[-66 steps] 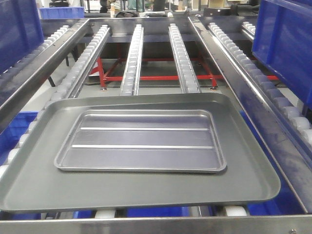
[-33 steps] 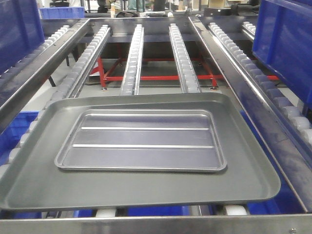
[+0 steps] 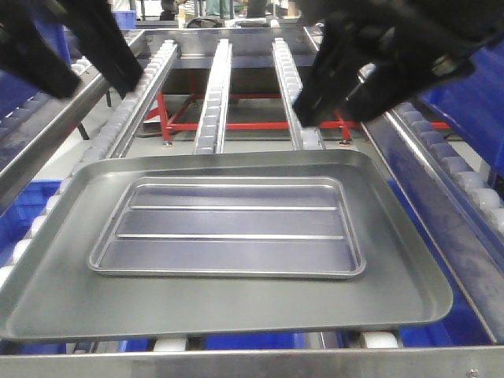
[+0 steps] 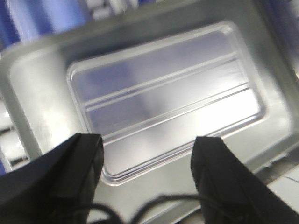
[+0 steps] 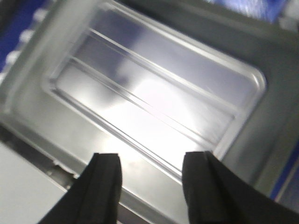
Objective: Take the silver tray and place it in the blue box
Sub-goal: 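Lower both grippers onto the near and far rims of the small silver tray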
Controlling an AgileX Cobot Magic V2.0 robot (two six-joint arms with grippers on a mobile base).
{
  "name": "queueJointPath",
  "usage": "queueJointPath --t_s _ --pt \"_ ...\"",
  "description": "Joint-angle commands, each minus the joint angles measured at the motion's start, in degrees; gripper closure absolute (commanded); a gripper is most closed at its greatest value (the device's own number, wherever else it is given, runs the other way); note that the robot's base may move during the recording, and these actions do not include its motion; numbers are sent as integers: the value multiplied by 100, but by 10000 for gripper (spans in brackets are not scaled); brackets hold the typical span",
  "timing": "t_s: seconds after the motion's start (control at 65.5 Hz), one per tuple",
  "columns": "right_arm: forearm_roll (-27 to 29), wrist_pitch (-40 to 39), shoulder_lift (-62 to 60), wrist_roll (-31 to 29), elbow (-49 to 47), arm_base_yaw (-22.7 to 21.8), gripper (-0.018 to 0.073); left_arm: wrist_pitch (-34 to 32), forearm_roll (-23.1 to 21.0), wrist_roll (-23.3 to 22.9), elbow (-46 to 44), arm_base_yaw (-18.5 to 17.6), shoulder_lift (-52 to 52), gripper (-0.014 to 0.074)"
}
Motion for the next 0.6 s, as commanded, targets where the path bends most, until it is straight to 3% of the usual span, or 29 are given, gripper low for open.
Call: queueJointPath --t_s 0.0,0.076,0.153,0.58 --pt "-77 303 207 597 -548 -298 144 -9 450 -771 -417 -36 227 270" --pt "-322 560 520 1178 -825 -570 144 108 1056 -1466 -599 -36 564 270" --pt "-537 606 755 1514 -958 -735 144 144 1268 -1843 -766 -36 868 270" --pt "-597 585 1945 1669 -1294 -726 144 392 1325 -2172 -1028 84 1772 271"
